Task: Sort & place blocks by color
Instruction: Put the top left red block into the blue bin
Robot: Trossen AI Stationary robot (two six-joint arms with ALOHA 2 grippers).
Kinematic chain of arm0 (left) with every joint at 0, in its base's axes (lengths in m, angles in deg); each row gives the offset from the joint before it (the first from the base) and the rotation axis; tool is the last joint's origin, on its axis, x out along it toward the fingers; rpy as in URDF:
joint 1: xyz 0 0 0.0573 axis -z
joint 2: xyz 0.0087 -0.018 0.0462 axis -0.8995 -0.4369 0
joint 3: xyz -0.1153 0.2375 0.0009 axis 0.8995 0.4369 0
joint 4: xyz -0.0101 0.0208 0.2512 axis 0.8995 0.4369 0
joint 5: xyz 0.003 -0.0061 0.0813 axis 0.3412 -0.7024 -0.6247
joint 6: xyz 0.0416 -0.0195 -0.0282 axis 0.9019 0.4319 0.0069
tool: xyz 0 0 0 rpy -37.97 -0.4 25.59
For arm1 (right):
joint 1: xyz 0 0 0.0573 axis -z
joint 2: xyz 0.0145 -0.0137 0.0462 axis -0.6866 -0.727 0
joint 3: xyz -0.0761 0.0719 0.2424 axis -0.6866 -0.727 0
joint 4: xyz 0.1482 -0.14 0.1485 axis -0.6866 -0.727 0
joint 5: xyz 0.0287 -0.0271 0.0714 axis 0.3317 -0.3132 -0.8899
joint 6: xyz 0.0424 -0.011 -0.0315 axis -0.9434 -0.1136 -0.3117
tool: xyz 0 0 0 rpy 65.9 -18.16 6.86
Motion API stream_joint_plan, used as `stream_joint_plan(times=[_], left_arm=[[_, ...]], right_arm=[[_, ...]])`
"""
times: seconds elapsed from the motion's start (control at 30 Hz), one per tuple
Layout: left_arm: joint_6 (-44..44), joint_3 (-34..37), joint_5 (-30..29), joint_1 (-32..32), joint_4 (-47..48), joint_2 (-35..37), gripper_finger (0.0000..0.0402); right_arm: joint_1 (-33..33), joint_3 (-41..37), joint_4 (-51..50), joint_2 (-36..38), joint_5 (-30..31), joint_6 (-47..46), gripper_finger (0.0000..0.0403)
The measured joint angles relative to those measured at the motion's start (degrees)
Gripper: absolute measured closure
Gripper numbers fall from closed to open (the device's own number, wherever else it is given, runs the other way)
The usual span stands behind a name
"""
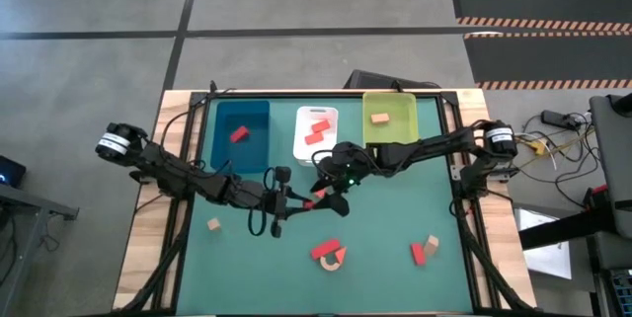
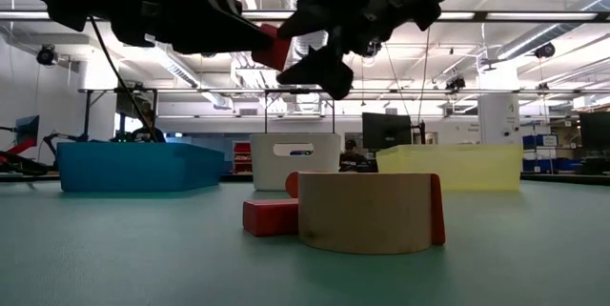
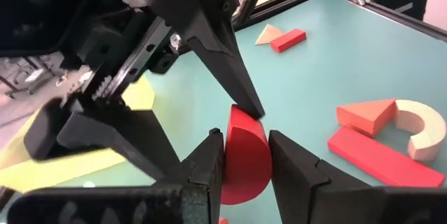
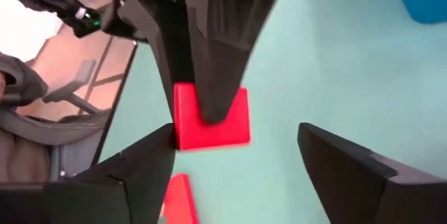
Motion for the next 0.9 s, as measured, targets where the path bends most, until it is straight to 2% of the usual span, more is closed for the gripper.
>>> stream_joint_plan(times=[0.17, 0.3, 0.47, 0.67, 0.77, 0.9], left_arm=[[-3.34, -0.10, 0.12, 0.12, 1.13, 0.54, 0.0328], [-6.87, -0.96, -0.46, 0.13, 6.29, 1.91, 0.0328], [-11.02, -1.98, -2.89, 0.07, 14.07, 5.29, 0.0328], [-19.60, -5.68, -6.97, -0.39, 30.64, 10.86, 0.0328], [-26.30, -8.70, -8.78, -1.78, 43.39, 14.00, 0.0328], [-34.77, -14.36, -10.79, -6.07, 62.52, 17.78, 0.0328]], right_arm=[[0.20, -0.03, -7.27, 2.61, 0.94, 1.62, 0.0109], [0.23, -0.04, -14.75, 5.43, 2.02, 2.68, 0.0117], [0.14, -0.04, -25.13, 8.75, 7.25, 4.71, 0.0133], [0.17, -0.04, -34.31, 11.56, 15.89, 8.25, 0.0148], [0.17, -0.04, -35.12, 12.33, 19.29, 9.85, 0.0155], [0.21, -0.04, -34.44, 12.73, 20.59, 12.43, 0.0163]])
